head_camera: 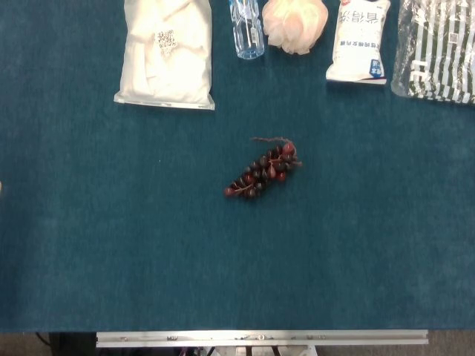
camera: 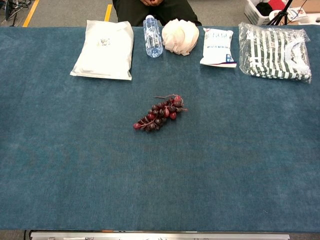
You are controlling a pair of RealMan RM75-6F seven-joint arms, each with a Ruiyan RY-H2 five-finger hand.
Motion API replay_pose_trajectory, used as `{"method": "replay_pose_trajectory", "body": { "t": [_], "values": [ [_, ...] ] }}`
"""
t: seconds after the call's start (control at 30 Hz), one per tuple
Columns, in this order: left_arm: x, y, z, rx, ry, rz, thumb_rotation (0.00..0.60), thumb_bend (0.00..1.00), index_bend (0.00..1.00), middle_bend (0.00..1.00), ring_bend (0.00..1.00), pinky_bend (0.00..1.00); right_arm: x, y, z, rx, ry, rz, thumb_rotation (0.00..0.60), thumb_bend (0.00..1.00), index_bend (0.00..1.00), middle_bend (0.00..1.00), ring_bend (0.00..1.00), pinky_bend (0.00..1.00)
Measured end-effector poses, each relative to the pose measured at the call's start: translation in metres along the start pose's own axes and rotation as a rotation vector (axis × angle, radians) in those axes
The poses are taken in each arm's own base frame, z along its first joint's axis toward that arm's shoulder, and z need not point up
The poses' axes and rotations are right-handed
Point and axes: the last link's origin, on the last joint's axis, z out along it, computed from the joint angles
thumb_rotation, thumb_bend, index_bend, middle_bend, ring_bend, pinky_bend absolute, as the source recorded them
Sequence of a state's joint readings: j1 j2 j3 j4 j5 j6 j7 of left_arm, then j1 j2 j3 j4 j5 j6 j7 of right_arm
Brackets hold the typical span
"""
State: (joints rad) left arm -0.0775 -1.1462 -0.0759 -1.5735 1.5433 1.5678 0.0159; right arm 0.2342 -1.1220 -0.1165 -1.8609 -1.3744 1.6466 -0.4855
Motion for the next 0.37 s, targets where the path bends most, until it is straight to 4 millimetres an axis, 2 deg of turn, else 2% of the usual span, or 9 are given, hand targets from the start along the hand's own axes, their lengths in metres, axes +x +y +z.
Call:
{"method": "replay_pose_trajectory", "body": {
  "t": [0.37],
  "values": [
    [-0.0009, 0.0004, 0.0006, 0.009, -0.034, 0.004, 0.6, 0.25, 0.31, 0.3, 0.23, 0.17, -0.0027, -0.0006, 0.0006, -0.005, -0.008, 0.01, 0.6, 0.37, 0.09, 0.3, 0.15, 0.24]
  ]
}}
